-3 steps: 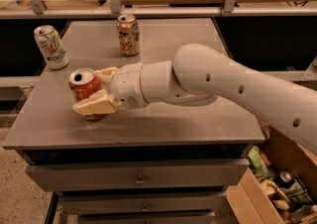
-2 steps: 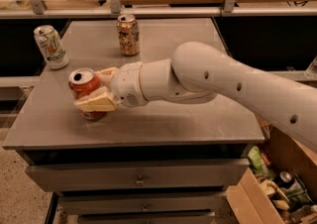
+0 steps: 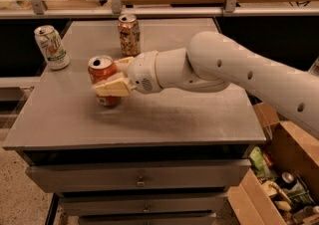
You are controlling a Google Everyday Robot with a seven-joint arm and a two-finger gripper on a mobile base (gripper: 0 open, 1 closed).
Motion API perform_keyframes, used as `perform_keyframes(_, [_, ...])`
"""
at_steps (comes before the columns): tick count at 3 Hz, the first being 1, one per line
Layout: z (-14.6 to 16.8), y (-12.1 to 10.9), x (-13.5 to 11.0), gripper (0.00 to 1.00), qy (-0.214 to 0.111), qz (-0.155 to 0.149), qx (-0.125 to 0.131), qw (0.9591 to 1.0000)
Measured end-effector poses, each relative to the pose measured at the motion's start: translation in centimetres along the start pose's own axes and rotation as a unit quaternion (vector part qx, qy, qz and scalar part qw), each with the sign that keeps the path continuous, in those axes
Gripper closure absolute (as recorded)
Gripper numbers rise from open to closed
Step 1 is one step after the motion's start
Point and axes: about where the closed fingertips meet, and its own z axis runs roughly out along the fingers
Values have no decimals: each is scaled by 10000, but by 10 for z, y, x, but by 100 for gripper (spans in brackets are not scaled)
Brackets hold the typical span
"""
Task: Move coke can near orange can
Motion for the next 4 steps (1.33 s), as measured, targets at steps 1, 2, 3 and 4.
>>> perform_keyframes(1, [-14, -34, -6, 52, -5, 57, 274, 9996])
perform_keyframes(2, [-23, -74, -11, 54, -13, 56, 550, 9985])
perform_keyframes(3, [-32, -110, -14, 54, -12, 62, 883, 9961])
perform_keyframes(4, [-33, -136, -11, 53, 45, 114, 1133, 9935])
